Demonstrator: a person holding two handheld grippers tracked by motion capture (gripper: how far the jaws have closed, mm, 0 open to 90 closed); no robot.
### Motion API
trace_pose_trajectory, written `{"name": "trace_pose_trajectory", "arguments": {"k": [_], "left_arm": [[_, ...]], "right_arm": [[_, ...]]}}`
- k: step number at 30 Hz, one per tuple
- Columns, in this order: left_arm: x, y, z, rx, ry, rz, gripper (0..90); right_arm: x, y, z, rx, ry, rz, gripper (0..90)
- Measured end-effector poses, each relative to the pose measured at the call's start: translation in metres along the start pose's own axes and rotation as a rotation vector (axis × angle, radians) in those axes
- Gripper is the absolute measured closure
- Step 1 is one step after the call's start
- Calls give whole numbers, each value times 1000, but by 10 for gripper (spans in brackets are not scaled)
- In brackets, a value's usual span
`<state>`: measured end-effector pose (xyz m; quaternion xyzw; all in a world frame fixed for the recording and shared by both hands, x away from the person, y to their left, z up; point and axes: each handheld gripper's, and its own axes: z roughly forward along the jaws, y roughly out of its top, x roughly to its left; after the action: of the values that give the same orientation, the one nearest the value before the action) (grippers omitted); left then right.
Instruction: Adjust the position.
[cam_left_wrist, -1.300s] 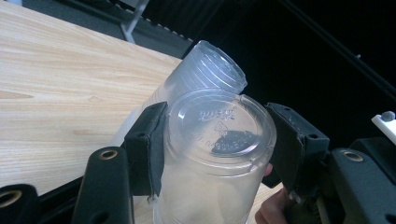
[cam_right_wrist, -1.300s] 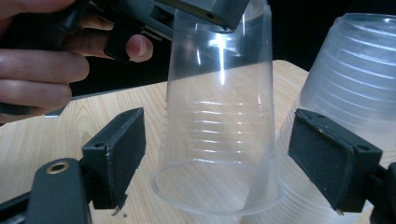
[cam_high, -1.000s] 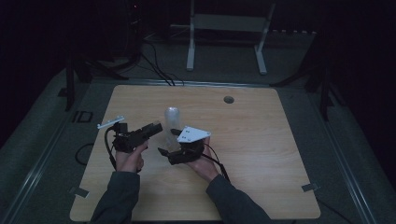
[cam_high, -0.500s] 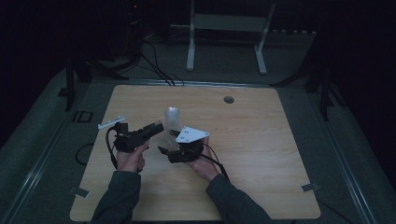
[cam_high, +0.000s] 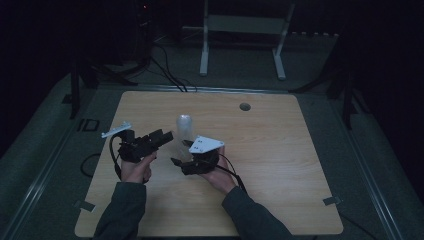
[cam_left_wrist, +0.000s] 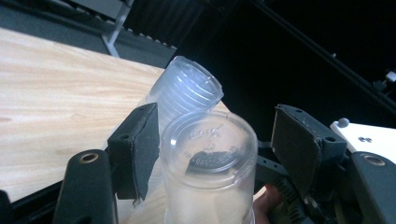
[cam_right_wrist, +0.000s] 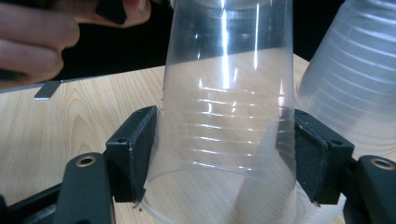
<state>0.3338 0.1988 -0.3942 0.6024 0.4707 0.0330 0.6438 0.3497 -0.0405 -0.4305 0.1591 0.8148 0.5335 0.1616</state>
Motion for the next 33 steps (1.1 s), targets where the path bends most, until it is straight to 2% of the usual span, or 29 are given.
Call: {"name": "trace_pose_trajectory", "arguments": {"k": [2, 8, 19, 24, 29, 33], "left_arm": [[-1, 2, -3, -1, 0, 33, 332], [-1, 7, -10, -11, 2, 76, 342], [-2, 11, -16, 1, 19, 157, 347], [-3, 11, -16, 14, 39, 192, 347], [-5, 12, -17, 41, 62, 253, 346], [-6, 13, -17, 52, 69, 285, 345]], "right_arm": [[0, -1, 0, 3, -1, -2, 297], [-3, -2, -2, 22, 1, -10, 295], [-7, -3, -5, 40, -6, -14, 296], [-9, -3, -6, 48, -6, -21, 296], [-10, -3, -7, 62, -6, -34, 296], [-11, -3, -8, 69, -7, -37, 296]]}}
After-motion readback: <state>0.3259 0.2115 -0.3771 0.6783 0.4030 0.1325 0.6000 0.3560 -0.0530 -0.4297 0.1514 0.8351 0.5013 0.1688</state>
